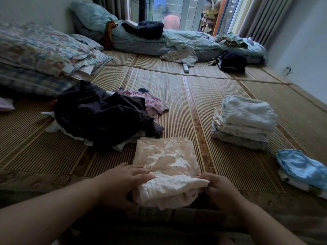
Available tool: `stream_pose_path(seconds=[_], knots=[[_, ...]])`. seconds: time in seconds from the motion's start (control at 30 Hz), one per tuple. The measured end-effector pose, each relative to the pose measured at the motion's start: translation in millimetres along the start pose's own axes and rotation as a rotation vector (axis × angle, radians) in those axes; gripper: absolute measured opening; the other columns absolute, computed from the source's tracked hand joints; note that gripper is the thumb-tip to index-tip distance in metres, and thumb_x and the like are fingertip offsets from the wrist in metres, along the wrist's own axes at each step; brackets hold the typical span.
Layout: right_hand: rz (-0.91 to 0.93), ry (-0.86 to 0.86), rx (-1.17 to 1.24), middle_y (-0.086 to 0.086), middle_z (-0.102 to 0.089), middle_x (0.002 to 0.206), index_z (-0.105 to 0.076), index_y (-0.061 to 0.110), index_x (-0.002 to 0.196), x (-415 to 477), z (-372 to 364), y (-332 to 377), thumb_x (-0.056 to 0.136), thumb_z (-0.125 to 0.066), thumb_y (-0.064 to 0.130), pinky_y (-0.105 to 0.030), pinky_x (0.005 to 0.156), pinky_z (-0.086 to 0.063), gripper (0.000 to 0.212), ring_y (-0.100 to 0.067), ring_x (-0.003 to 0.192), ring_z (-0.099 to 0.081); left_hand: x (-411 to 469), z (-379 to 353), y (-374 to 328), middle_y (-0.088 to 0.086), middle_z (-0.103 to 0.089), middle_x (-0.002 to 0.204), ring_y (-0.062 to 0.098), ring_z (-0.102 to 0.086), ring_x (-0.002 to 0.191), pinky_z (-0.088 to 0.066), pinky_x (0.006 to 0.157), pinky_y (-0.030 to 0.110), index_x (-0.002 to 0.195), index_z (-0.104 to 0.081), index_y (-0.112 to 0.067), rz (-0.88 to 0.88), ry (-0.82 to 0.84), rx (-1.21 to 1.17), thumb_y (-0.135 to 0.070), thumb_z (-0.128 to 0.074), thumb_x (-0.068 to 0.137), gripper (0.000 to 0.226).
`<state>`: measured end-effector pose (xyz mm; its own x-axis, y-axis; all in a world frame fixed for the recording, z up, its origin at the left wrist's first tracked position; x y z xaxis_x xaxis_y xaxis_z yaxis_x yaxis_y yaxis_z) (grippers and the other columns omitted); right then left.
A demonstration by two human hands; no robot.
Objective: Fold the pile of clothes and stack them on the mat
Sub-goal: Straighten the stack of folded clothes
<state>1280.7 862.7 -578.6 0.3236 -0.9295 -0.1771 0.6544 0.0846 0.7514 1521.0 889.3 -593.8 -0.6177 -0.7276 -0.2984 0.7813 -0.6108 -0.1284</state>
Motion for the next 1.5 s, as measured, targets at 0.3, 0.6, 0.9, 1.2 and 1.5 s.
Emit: stream_pose_path(seconds=[0.3,0.6,0.9,1.2,1.5], knots=[[0.205,0.178,-0.698,0.019,-0.033,0.137,-0.015,0.064,0.136,-15,-32,4,0.076,-0.051,0.07,-0.028,0.106,-0.027,0.071,-0.004,0.127,-0.028,-5,-11,-4,-0.014,-0.021,0.155,0.018,-0.003,0.145,-0.025,0.111,0.041,0.125,0.007,-0.076,-0.035,-0.195,-0.069,-0.063,-0.047,0.081,0.071],[0.018,0.051,-0.065,0.013,-0.068,0.099,-0.071,0.044,0.082,-4,-10,-1,0.083,-0.064,0.012,-0.039,0.094,-0.05,0.033,-0.004,0.099,-0.061,-4,13,7,-0.023,-0.057,0.128,-0.006,-0.041,0.129,-0.033,0.113,0.024,0.099,-0.066,-0.055,0.138,-0.274,-0.704,-0.039,-0.062,0.088,0.02],[-0.218,-0.278,0.153,-0.014,-0.066,0.087,-0.065,0.01,0.089,39,30,29,0.096,-0.045,0.046,-0.039,0.071,-0.049,0.041,-0.026,0.079,-0.061,12,41,48,0.009,-0.069,0.101,0.026,-0.062,0.101,-0.044,0.08,0.031,0.096,-0.069,-0.013,0.702,-0.478,-1.024,-0.043,-0.045,0.095,0.039],[-0.143,-0.372,-0.04,-0.007,-0.042,0.14,-0.033,0.034,0.144,72,16,34,0.081,-0.054,0.065,-0.042,0.098,-0.043,0.073,-0.025,0.124,-0.046,46,58,6,-0.011,-0.012,0.159,0.014,-0.002,0.147,-0.002,0.115,0.053,0.146,-0.024,-0.045,0.451,-0.383,-0.285,-0.053,-0.029,0.095,0.052],[-0.275,-0.165,-0.532,-0.005,-0.037,0.147,-0.037,0.04,0.139,89,-4,21,0.09,-0.043,0.06,-0.049,0.102,-0.035,0.054,-0.028,0.131,-0.034,67,18,28,-0.005,0.001,0.162,0.028,-0.001,0.147,-0.008,0.112,0.059,0.148,-0.011,-0.048,0.574,0.009,-0.344,-0.064,-0.031,0.092,0.062]])
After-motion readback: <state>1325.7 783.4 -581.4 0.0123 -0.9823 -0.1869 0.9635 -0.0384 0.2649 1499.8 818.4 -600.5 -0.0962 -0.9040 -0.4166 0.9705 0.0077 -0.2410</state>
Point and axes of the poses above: each hand's wrist, its own x-axis towards the middle knuckle, its own z-axis out of the back of the hand, y = z × x, the point moved 9 cm from there along x, towards the middle knuckle
